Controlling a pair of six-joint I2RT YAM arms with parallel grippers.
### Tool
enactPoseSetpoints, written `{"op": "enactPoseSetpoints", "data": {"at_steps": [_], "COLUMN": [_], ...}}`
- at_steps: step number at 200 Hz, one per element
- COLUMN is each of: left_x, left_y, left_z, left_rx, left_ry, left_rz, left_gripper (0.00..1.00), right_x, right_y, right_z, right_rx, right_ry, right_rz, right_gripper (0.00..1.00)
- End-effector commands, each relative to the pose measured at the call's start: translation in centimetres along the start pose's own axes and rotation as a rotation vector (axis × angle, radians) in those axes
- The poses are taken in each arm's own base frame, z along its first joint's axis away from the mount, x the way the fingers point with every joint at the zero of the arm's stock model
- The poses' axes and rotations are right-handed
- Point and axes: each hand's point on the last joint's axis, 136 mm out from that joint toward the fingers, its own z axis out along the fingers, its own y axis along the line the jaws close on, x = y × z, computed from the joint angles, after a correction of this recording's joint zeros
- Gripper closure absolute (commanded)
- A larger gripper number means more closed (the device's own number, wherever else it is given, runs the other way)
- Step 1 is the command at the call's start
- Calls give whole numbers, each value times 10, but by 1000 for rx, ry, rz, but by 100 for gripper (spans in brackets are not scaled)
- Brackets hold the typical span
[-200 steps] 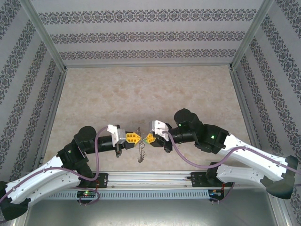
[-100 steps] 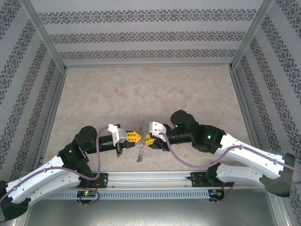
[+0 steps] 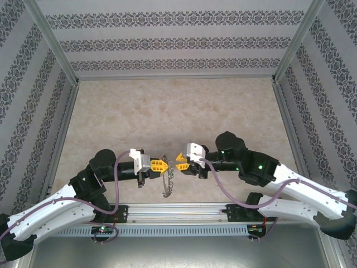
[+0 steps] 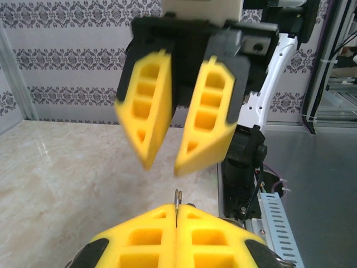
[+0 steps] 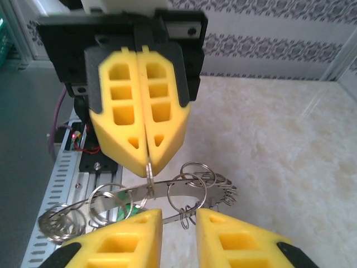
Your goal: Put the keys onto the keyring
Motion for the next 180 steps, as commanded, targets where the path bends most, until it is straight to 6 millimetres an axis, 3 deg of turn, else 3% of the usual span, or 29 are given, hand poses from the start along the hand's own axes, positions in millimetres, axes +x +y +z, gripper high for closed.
{"op": "enactPoseSetpoints", "data": {"at_steps": [1,134,180], "left_x": [-21,-21,-20], "left_y": [-10,-9,-9], "left_z": [-2,-2,-1], "left_rx": [47,41,43], "left_ry": [-75,-66,-63], "left_rz": [31,31,30], "left_gripper": [100,100,100], "right_x": [-16,-17,-14], "right_y": [8,16,12], "right_z": [2,5,14], "right_rx": [-62,-116,-116], "right_ry": [-41,-69,-41], "right_rz": [-6,-1,4], "right_gripper": [78,76,91]}}
